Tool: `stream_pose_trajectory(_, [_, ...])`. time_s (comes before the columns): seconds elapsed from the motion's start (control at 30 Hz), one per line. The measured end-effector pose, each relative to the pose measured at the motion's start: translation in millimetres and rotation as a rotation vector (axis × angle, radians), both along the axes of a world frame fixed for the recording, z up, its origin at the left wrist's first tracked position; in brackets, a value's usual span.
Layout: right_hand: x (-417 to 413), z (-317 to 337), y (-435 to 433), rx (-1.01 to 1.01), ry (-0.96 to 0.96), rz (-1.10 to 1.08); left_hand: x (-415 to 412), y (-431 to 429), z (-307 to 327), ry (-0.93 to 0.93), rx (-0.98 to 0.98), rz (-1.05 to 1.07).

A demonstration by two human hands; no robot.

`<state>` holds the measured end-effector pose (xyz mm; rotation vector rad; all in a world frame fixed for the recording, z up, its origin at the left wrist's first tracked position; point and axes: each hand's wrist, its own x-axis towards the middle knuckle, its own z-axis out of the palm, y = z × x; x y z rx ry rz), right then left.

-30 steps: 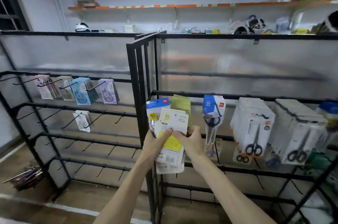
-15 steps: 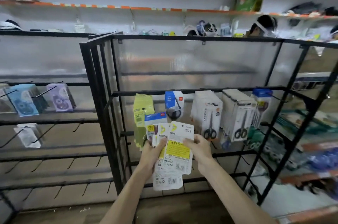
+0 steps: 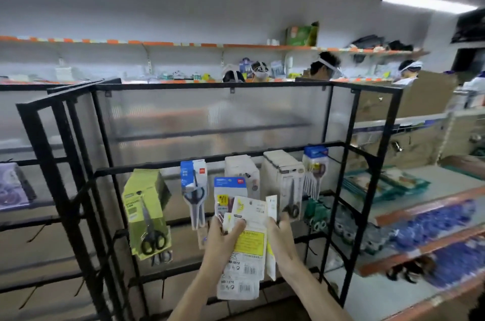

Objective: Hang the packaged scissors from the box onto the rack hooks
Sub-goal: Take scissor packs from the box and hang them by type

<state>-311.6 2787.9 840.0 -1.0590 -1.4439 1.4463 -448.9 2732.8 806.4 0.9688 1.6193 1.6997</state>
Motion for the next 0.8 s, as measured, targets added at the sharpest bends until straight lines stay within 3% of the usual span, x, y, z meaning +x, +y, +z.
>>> stream_pose_trajectory(0.13, [34.1, 4.0, 32.0, -0.047, -0.053, 0.166, 39.4, 40.7, 12.2, 0.054, -0.006, 0.059])
stream_pose_trajectory(0.27, [66.5, -0.3, 81.6, 0.178, -0.294, 0.111, 73.1, 77.7, 20.7, 0.049, -0.042, 0.07])
stream_pose_trajectory(0.43, [100.7, -7.4, 122.0, 0.114, -0.114, 0.073, 104.3, 108.4, 16.3, 0.053, -0.047, 0.149])
stream_pose_trajectory(0.6, [109.2, -14.2, 147.9, 0.034, -0.104, 0.127, 111.0, 109.6, 22.4, 0.011, -0.048, 0.216])
stream_pose_trajectory(0.8, [78.8, 5.1, 155.2, 0.118, -0.078, 0.142, 92.1, 101.0, 27.7, 0.019, -0.026, 0.3])
